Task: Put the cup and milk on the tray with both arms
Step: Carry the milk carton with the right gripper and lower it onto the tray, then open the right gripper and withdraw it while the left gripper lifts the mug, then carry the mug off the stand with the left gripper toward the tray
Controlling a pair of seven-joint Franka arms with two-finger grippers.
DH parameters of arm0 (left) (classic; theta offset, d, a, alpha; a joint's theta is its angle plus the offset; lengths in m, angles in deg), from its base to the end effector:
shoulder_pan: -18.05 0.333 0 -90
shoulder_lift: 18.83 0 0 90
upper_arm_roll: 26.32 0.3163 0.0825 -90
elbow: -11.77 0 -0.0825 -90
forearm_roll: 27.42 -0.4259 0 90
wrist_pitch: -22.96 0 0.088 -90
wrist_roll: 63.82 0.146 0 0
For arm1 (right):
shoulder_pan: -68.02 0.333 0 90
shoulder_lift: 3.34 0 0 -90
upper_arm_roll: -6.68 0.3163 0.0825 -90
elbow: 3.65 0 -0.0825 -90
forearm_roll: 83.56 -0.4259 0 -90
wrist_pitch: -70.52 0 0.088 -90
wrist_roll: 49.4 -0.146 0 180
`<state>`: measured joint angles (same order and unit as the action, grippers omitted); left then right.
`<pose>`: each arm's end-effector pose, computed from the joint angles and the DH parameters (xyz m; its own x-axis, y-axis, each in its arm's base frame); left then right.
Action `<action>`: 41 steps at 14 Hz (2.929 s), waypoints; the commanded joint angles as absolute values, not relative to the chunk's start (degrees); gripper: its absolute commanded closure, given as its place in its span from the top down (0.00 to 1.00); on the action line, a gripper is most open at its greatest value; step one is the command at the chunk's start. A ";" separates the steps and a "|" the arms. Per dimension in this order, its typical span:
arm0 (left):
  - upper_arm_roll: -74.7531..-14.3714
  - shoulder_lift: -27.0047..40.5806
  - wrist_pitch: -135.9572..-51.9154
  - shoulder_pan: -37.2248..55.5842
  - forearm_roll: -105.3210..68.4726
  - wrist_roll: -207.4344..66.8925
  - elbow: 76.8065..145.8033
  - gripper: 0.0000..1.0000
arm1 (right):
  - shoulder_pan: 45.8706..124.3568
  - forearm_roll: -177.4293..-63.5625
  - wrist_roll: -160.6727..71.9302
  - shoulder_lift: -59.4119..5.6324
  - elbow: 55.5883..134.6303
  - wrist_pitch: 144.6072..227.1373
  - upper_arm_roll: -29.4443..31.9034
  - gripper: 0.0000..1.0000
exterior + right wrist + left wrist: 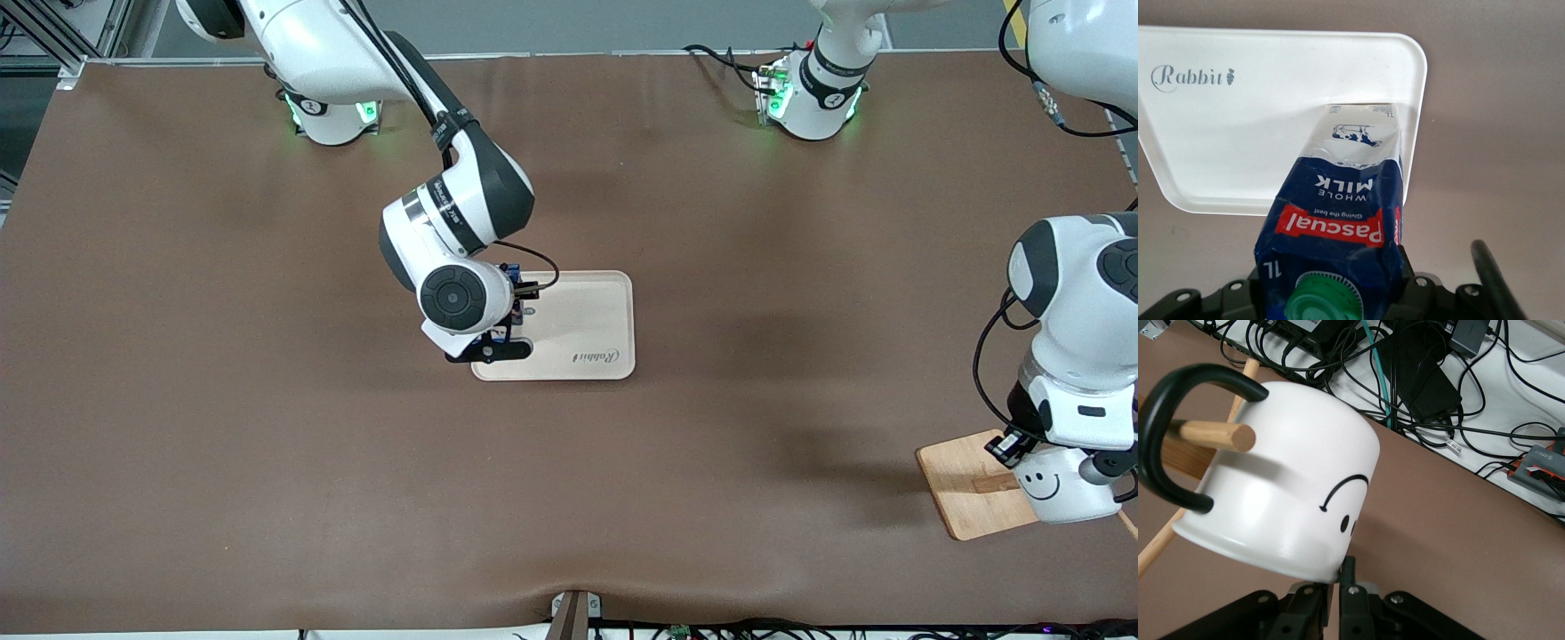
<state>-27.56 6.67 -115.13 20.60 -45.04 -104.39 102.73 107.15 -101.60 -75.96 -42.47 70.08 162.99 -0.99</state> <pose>0.7645 0.0291 0.3651 0.7704 0.4721 0.4284 0.5136 -0.8578 0.0217 0.5835 0.4282 0.2754 0.9162 0.0345 -0.3992 0.0248 -0.9993 -0.0294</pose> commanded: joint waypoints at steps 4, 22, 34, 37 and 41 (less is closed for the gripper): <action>-27.91 4.11 -111.25 20.78 -46.22 -103.90 102.03 0.00 | 106.69 -103.60 -77.62 -43.85 68.42 162.54 -1.06 0.67; -31.33 3.23 -105.09 20.43 -39.73 -103.99 97.37 0.00 | 84.39 -102.90 -66.13 -32.79 56.20 145.42 -1.67 1.00; -36.43 2.44 -101.23 19.73 -32.00 -105.13 97.20 0.00 | 70.04 -82.43 -58.98 -9.60 70.59 146.18 -1.85 1.00; -39.76 2.44 -97.55 19.64 -31.20 -109.86 97.02 0.00 | 69.25 -81.28 -54.88 -4.40 80.09 152.68 -1.93 1.00; -45.21 2.52 -93.94 19.64 -31.20 -116.63 97.11 0.00 | 69.06 -82.33 -50.90 -3.60 81.43 153.31 -1.32 1.00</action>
